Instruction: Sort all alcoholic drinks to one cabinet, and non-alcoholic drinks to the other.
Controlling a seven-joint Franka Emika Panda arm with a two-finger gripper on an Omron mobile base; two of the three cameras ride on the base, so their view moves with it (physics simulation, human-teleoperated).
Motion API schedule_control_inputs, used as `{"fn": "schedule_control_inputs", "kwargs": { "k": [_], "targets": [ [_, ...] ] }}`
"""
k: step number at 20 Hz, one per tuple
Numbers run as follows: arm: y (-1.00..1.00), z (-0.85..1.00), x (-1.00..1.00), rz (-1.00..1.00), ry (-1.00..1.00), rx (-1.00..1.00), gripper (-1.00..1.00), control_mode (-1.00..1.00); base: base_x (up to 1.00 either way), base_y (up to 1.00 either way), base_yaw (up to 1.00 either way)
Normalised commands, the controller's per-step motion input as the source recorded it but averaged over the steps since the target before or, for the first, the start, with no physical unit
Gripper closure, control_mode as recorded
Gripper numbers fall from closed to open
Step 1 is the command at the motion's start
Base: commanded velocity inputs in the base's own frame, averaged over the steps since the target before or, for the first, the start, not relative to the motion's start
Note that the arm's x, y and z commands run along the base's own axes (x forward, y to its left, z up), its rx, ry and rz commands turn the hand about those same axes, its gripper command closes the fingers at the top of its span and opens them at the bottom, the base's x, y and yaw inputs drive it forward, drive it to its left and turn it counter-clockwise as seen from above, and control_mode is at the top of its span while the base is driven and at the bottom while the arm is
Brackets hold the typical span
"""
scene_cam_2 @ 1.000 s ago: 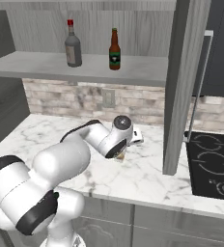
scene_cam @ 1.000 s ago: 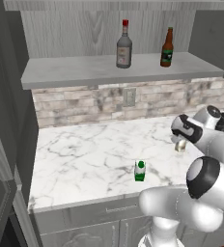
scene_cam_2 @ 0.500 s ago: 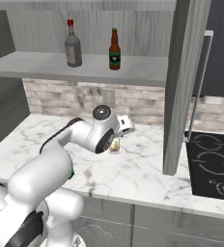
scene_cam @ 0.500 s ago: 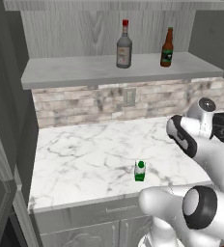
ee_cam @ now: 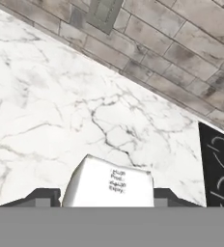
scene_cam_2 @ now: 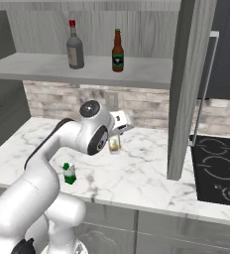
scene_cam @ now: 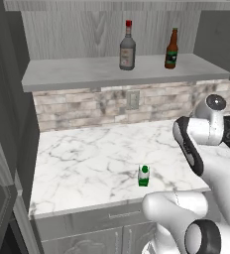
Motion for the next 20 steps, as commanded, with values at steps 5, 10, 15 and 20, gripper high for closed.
{"fn": "schedule_control_inputs", "kwargs": {
  "k": [5, 10, 15, 20],
  "targets": [
    [0.00, 0.48, -0.38, -0.03, -0.08, -0.01, 1.00, -1.00, 0.00, 0.00, 0.00],
    [0.01, 0.47, -0.38, -0.02, -0.10, 0.00, 1.00, -1.00, 0.00, 0.00, 0.00],
    [0.03, 0.46, -0.38, -0.02, -0.14, 0.00, 1.00, -1.00, 0.00, 0.00, 0.00],
    [0.08, 0.46, -0.36, -0.02, -0.15, 0.00, 1.00, -1.00, 0.00, 0.00, 0.00]
  ]
}}
